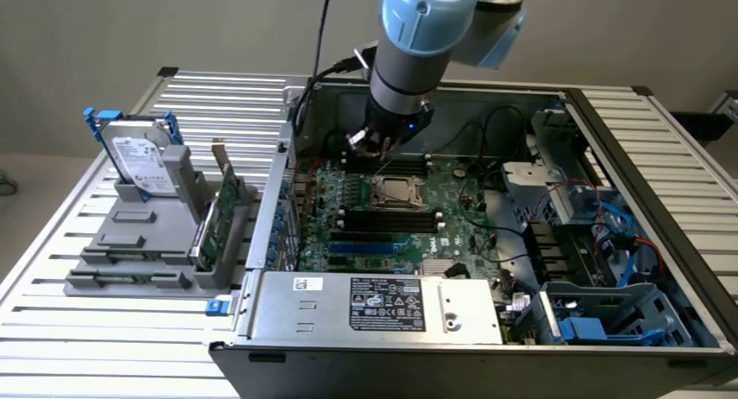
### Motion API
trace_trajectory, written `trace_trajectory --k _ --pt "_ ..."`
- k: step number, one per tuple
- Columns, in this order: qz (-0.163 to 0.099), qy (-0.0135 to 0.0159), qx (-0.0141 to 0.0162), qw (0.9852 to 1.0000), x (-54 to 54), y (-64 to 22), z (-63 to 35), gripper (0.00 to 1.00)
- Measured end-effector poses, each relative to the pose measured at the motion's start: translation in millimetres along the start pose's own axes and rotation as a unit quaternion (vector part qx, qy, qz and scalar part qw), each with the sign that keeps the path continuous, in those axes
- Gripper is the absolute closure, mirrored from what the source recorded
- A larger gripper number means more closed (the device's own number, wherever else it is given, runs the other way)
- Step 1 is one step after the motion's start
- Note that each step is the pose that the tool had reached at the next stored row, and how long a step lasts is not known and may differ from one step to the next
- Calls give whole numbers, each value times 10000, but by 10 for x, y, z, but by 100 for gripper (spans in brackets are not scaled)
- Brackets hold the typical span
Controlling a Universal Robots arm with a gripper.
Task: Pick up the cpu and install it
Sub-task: 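Close the cpu cover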
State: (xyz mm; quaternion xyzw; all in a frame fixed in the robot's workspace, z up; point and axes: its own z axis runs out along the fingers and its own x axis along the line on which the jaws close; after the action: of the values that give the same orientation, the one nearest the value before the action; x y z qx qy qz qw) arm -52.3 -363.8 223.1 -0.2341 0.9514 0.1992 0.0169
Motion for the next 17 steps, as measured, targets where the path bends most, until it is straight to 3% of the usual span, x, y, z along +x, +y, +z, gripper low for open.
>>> trace_trajectory --k 2,5,17 --pt "-49 -49 30 10000 6 7 21 89" --pt "-125 -94 56 9999 20 11 62 89" --pt "-532 -183 125 9983 59 -13 172 89"
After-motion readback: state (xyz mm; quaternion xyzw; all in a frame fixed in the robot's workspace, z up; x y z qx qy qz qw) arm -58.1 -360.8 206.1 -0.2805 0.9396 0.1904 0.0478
